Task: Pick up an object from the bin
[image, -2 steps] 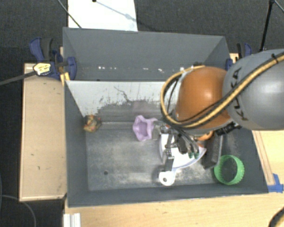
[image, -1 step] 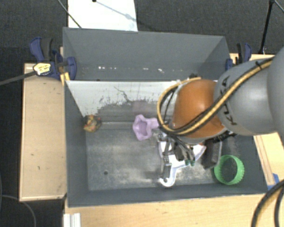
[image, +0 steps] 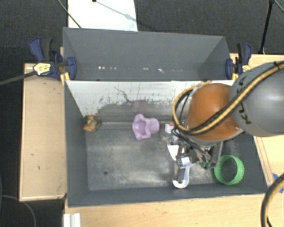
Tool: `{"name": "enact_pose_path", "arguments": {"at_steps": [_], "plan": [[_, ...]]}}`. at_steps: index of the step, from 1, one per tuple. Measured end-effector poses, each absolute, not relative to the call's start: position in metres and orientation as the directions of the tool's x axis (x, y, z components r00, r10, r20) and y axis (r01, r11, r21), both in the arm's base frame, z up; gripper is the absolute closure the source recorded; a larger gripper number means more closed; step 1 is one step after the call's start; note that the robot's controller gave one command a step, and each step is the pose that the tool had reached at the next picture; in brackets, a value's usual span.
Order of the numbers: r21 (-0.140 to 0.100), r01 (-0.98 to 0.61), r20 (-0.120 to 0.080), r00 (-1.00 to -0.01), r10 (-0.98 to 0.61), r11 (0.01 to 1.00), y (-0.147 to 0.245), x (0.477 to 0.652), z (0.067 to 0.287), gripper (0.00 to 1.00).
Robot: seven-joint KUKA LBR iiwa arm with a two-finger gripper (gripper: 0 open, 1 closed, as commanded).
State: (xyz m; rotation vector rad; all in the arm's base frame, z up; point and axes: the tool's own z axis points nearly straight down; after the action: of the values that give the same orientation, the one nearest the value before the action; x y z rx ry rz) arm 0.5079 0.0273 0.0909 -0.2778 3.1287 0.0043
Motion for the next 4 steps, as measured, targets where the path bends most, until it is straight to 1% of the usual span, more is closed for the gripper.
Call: {"name": "enact_pose_path", "arguments": {"at_steps": [1, 2, 3, 4], "plan": [[0.000, -0.051, 0.001, -0.999, -0.051, 0.999, 0.037, 0.542, 0.159, 0.00], [0.001, -0.054, -0.005, -0.999, -0.054, 0.999, 0.006, 0.538, 0.182, 0.00], [-0.001, -0.197, -0.007, -0.980, -0.197, 0.980, -0.015, 0.501, 0.120, 0.00], [0.002, -0.123, 0.002, -0.992, -0.123, 0.992, -0.035, 0.500, 0.094, 0.00]]}}
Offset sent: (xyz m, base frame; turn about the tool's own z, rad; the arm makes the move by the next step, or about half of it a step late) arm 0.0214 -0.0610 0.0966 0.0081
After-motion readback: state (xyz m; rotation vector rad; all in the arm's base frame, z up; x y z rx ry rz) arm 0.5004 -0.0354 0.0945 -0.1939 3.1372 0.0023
